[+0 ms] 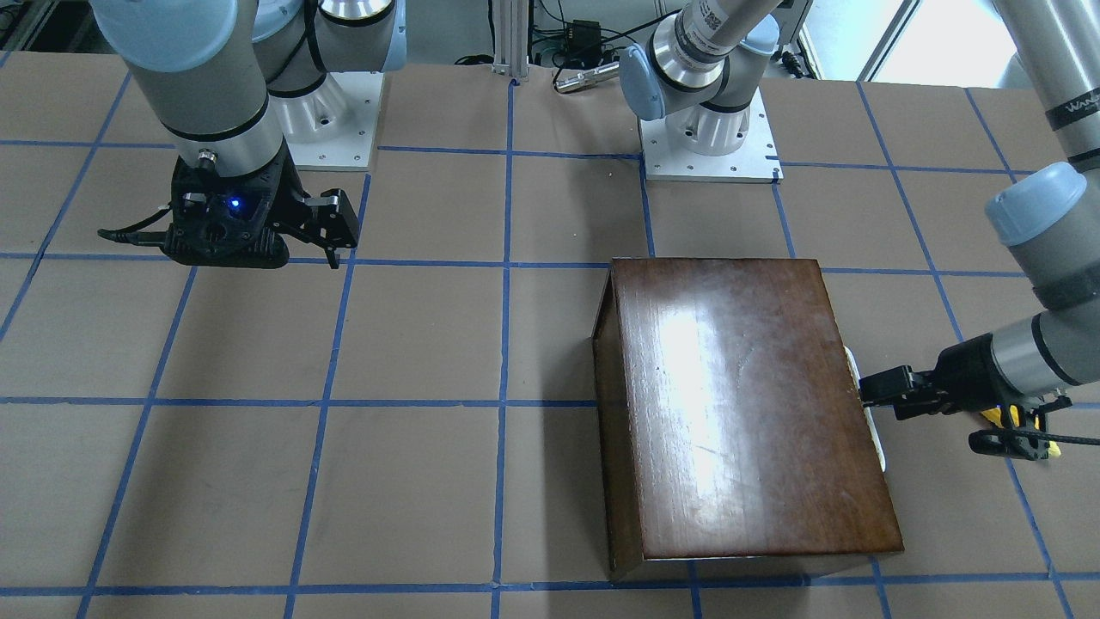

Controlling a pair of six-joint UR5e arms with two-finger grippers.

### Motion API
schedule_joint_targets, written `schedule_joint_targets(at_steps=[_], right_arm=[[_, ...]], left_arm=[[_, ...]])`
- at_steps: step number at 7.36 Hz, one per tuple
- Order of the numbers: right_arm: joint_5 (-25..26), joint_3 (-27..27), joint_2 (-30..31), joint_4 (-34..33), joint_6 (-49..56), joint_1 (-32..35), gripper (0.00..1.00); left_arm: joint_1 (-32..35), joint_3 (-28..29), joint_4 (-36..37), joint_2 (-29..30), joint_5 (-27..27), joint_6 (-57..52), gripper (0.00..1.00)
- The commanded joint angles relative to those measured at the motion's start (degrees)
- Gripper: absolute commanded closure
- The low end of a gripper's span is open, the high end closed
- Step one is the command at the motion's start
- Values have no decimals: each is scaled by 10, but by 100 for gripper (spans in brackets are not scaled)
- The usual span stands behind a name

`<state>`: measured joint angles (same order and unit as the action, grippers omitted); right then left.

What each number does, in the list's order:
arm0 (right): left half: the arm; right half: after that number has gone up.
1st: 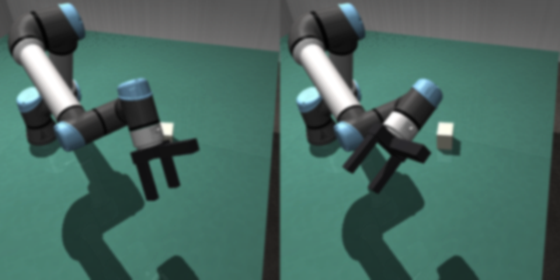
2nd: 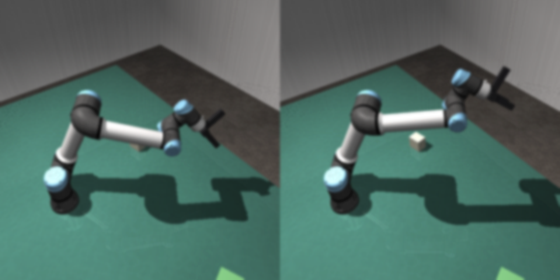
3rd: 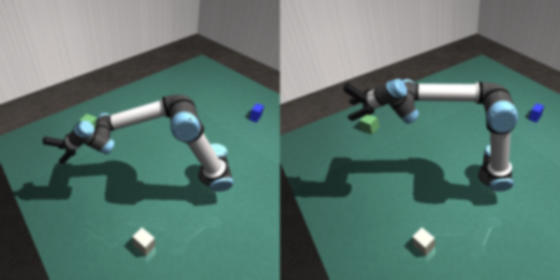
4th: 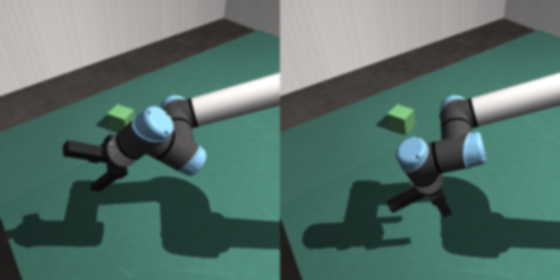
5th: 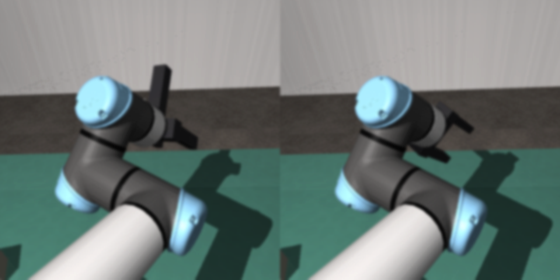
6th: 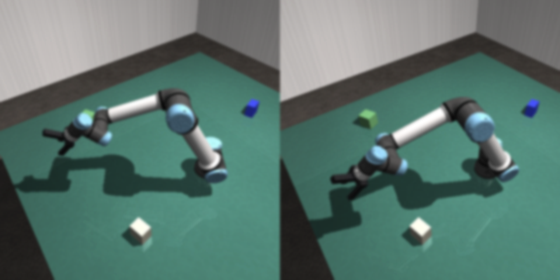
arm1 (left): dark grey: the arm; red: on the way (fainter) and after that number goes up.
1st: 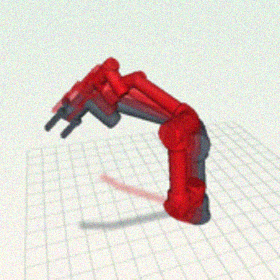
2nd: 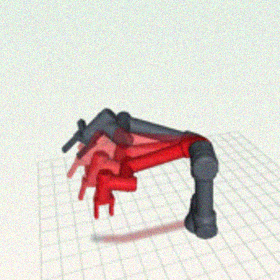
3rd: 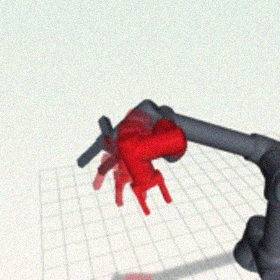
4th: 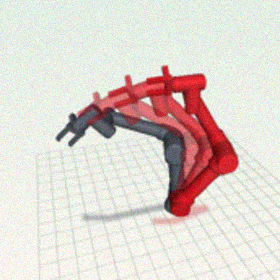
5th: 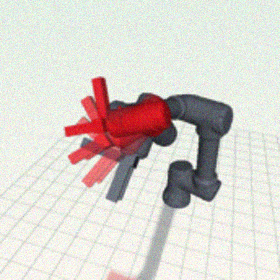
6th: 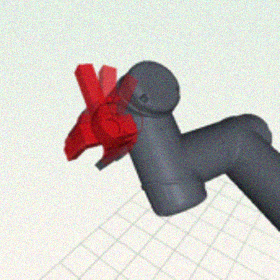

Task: Open drawer and put corn inside
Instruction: 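Hook the left gripper onto the white drawer handle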

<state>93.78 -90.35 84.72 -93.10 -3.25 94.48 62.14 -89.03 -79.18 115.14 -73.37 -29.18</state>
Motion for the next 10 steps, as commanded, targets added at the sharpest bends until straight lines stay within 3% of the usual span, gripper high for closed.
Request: schedule_joint_targets(at_steps=[1, 10], right_arm=[[0, 0, 0, 0, 0, 0, 0], [0, 0, 0, 0, 0, 0, 0]], left_arm=[[0, 1, 1, 0, -1, 0, 0], [-25, 3, 6, 0, -17, -1, 0]])
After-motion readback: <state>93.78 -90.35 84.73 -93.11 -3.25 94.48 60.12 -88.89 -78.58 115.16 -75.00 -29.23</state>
